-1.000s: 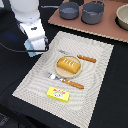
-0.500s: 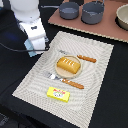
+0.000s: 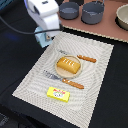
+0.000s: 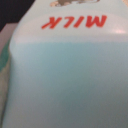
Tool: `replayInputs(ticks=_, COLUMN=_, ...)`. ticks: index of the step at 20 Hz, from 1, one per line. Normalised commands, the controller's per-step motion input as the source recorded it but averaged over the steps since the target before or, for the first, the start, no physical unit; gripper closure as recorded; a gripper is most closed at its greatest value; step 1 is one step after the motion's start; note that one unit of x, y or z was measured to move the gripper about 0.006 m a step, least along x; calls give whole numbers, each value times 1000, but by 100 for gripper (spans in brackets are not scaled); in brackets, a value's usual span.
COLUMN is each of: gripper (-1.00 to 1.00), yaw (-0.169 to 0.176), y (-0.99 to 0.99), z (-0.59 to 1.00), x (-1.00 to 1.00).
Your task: Place the bread, butter, and milk from the table onto the serving area.
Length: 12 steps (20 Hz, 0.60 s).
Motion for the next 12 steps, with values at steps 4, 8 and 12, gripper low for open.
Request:
replayInputs(ticks=4, gripper=100, yaw=0, y=296, z=367, x=1000)
replayInputs(ticks=8, gripper=100, yaw=0, y=355, z=256, x=1000)
replayInputs(ticks=12, gripper=100, yaw=0, y=385, z=163, x=1000)
